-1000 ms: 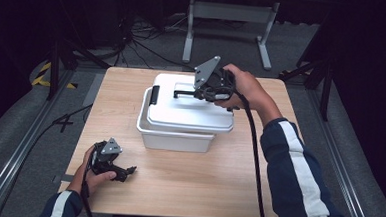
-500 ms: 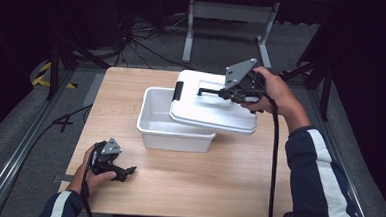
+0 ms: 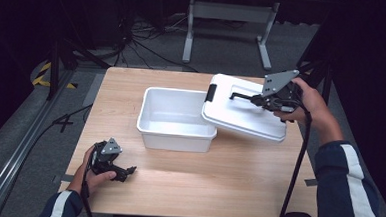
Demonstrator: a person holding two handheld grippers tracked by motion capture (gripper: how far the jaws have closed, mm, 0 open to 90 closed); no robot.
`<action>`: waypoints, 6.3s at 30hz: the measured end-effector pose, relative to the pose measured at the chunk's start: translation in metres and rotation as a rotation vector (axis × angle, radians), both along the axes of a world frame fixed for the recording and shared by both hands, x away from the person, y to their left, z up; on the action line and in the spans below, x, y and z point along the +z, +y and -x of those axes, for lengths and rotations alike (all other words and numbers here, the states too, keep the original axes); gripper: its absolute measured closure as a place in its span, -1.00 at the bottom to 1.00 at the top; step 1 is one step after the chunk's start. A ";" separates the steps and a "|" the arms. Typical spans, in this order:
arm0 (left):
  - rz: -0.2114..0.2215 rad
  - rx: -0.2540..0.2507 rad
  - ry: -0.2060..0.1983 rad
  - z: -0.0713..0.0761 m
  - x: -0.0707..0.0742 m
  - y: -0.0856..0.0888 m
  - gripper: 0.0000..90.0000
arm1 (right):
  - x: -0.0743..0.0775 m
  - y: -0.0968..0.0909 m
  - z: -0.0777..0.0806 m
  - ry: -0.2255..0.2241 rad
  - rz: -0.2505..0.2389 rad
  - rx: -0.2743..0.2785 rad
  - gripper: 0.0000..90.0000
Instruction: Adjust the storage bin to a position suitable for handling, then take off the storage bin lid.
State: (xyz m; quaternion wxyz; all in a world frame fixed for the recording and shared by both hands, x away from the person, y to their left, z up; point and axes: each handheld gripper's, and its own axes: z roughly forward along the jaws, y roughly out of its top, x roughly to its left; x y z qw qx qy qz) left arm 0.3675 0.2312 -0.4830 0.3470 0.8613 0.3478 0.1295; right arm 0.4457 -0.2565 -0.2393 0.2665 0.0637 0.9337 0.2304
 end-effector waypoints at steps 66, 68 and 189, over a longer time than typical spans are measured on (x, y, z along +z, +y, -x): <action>0.000 -0.014 -0.005 -0.001 0.000 0.000 -1.00 | -0.141 -0.063 -0.055 0.232 -0.050 -0.237 0.79; 0.002 -0.014 -0.002 -0.001 0.000 0.000 -1.00 | -0.136 -0.063 -0.053 0.227 -0.102 -0.239 0.74; -0.003 -0.024 -0.005 -0.002 0.000 0.001 -1.00 | -0.211 -0.126 0.108 0.162 -0.373 -0.484 -0.50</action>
